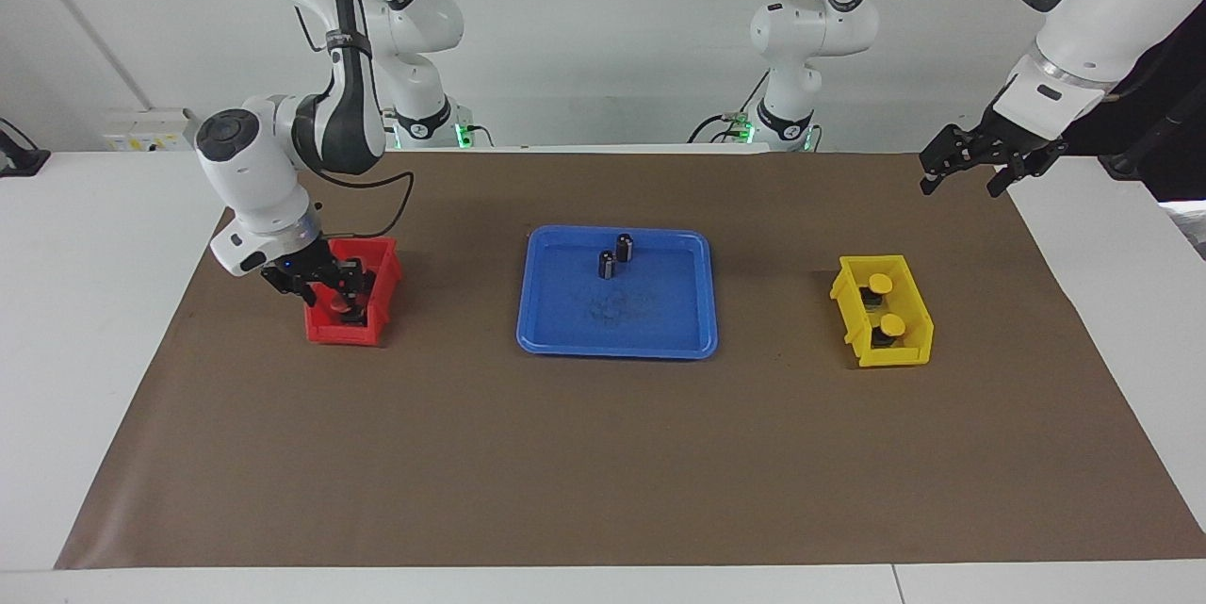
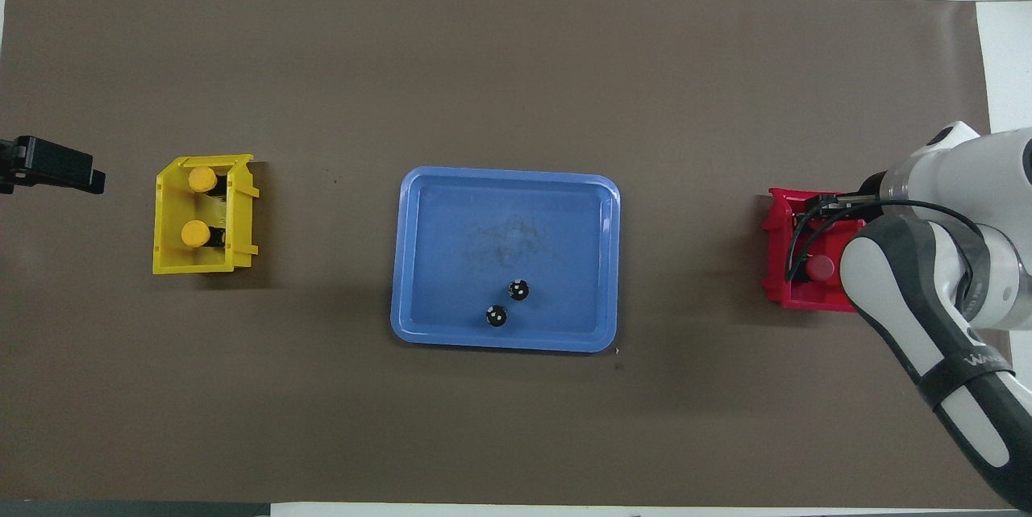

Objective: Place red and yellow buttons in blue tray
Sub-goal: 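Reach the right gripper into the red bin and grasp a red button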

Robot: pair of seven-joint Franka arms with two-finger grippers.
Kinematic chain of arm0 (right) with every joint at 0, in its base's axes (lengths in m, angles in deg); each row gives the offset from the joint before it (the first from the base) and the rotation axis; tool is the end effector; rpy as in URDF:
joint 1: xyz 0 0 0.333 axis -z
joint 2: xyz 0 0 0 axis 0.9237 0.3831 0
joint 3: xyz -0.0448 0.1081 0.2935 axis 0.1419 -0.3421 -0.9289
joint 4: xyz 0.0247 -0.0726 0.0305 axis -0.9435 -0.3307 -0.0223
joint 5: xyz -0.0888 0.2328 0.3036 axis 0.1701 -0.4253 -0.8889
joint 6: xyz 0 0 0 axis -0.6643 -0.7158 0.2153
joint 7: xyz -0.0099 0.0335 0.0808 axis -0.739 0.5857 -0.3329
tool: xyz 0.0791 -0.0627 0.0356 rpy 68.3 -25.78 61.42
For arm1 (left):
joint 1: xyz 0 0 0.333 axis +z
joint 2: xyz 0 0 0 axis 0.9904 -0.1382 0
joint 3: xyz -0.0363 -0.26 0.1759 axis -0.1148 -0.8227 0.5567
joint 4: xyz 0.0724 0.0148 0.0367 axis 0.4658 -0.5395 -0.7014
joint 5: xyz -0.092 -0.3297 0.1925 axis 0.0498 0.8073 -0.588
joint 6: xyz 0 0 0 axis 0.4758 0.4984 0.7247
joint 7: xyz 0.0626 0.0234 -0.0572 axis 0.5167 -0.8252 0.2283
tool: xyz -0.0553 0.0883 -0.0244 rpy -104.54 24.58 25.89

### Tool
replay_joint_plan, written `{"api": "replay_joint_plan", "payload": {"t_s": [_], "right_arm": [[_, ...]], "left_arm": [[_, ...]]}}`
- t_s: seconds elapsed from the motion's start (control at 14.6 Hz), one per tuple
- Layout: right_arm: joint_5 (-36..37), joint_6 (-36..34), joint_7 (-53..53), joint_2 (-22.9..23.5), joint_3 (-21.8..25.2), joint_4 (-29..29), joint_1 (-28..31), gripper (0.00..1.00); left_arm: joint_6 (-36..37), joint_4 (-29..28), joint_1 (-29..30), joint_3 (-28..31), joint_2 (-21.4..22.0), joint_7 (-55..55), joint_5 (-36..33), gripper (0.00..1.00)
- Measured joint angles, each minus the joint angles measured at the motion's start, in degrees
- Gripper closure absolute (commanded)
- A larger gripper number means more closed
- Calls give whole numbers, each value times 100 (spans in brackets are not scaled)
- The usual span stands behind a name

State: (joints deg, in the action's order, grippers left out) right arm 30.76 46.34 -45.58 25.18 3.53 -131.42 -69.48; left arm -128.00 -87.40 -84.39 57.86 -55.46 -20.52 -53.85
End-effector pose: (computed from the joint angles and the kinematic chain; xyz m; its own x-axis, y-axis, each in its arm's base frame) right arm 0.5412 -0.0468 0.3610 0.9988 -0.0217 0.0433 -0.0221 -0.9997 0.0093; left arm 0.5471 -0.0243 0.6162 0.9939 -0.1051 -0.0343 -0.1036 -0.9936 0.0443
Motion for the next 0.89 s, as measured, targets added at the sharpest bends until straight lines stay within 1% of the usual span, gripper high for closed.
{"api": "replay_joint_plan", "payload": {"t_s": [0.21,0.34,0.41,0.48,0.68,0.75,0.89], "right_arm": [[0,5,0,27,-1,-59,0,37],[0,26,0,70,-1,-85,0,41],[0,37,0,84,-1,-89,0,46],[0,49,0,89,-2,-91,0,53],[0,55,0,89,-9,-93,0,80],[0,55,0,90,-39,-93,-1,85],[0,-35,0,91,-121,-35,-4,86]], "left_arm": [[0,0,0,0,0,0,0,0],[0,0,0,0,0,0,0,0],[0,0,0,0,0,0,0,0],[0,0,0,0,0,0,0,0],[0,0,0,0,0,0,0,0],[0,0,0,0,0,0,0,0],[0,0,0,0,0,0,0,0]]}}
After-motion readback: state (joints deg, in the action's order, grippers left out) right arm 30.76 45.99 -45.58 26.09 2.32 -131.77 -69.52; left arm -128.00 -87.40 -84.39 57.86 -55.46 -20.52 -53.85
